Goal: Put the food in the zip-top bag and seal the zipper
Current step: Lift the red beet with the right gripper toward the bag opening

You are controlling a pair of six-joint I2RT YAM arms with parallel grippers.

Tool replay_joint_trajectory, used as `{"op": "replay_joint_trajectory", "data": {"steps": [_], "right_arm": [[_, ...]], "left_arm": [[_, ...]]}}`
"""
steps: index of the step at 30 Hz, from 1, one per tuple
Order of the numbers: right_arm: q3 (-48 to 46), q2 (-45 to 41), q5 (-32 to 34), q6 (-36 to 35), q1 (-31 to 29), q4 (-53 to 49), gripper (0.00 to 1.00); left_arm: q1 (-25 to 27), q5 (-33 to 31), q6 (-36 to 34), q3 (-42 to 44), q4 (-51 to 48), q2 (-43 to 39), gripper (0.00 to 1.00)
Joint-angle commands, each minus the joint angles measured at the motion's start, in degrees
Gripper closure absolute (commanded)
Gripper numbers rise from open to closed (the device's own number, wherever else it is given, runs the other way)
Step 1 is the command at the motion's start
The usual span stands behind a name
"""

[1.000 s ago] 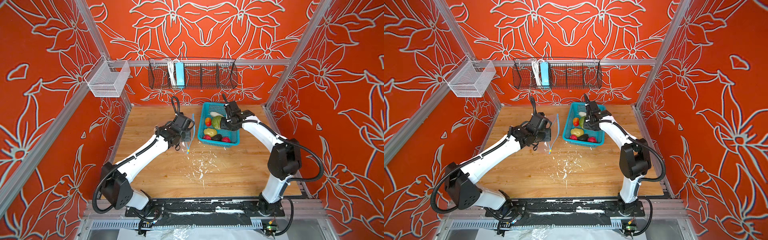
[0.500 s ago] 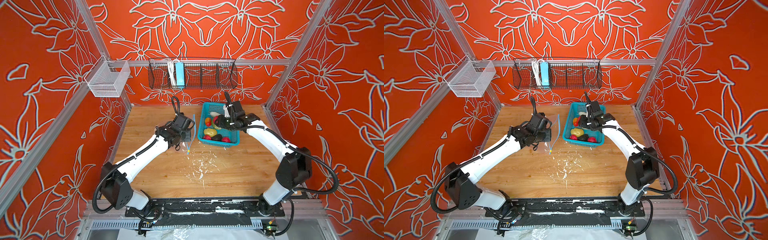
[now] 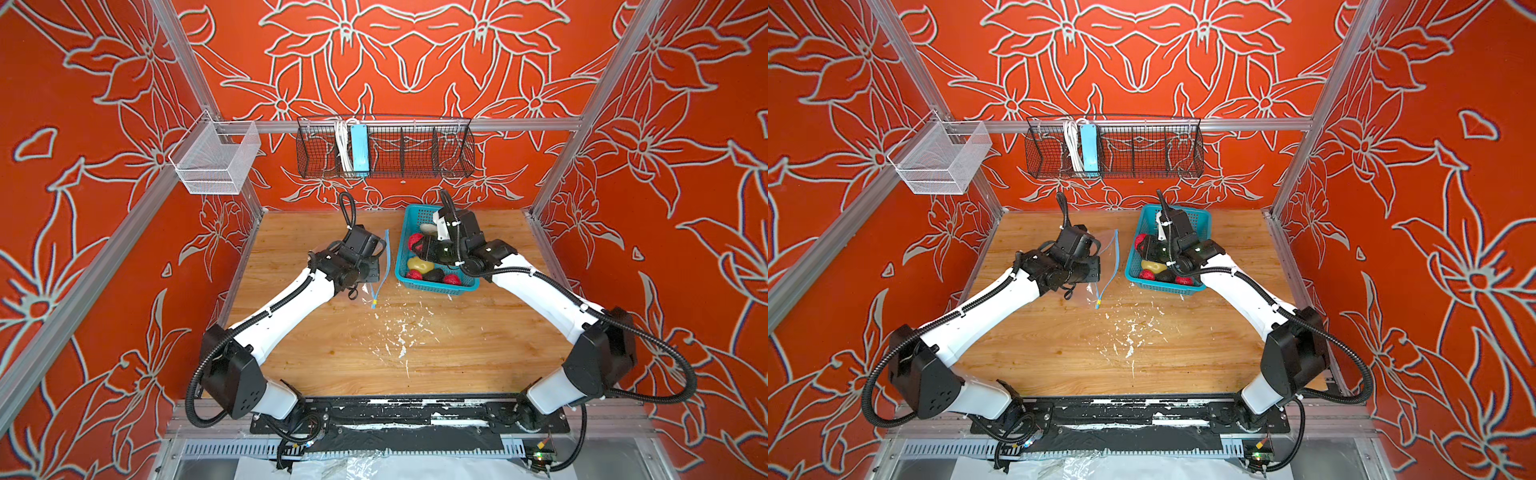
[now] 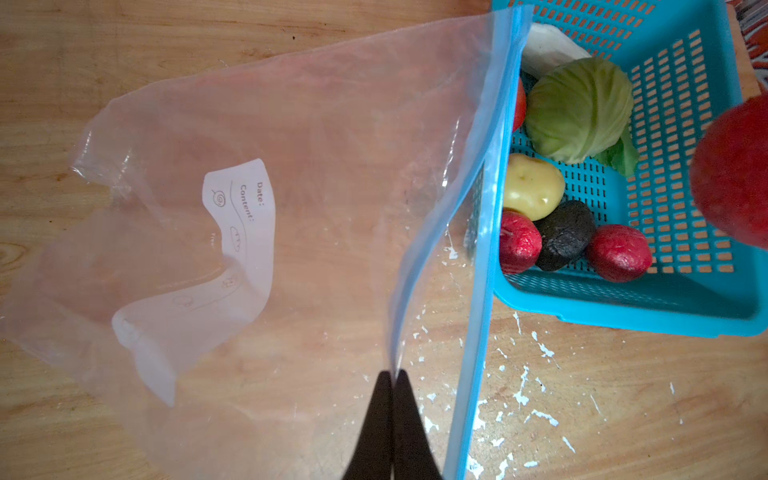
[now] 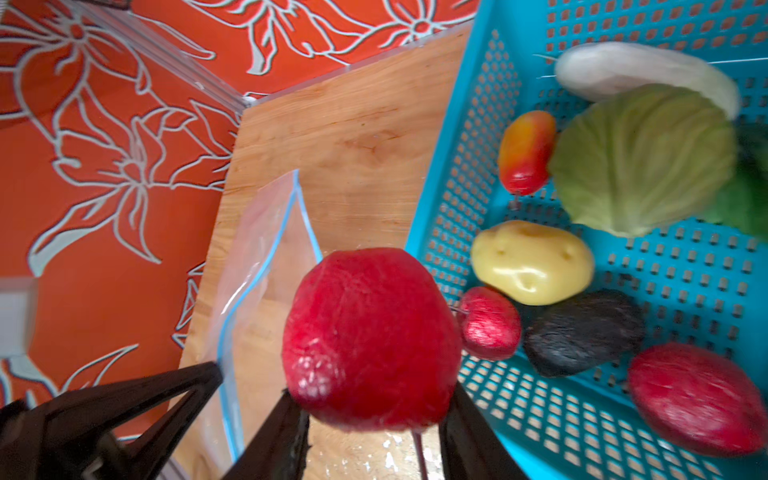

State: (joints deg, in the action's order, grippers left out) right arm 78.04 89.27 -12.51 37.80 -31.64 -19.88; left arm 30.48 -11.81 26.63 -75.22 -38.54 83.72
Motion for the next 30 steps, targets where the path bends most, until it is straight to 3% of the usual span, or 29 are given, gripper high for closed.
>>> {"op": "replay_joint_trajectory", "data": {"steps": [1,16,30], "right_arm": [[-2.2,-1.5,-1.5,3.4,-2.1,5.6,0.59],[-0.2,3.6,0.4,5.1,-9.7,8.5,0.59],[3.0,7.6,1.3,5.6,-12.5,8.8,0.59]], "left_arm": [[-0.6,-1.2,0.3,-1.3,-1.9,-1.3,1.00],[-1.5,1.0,0.0,-1.1,-0.9,-2.4,1.00],[-3.2,5.5,0.6,0.1,1.0,-4.1,1.00]]}}
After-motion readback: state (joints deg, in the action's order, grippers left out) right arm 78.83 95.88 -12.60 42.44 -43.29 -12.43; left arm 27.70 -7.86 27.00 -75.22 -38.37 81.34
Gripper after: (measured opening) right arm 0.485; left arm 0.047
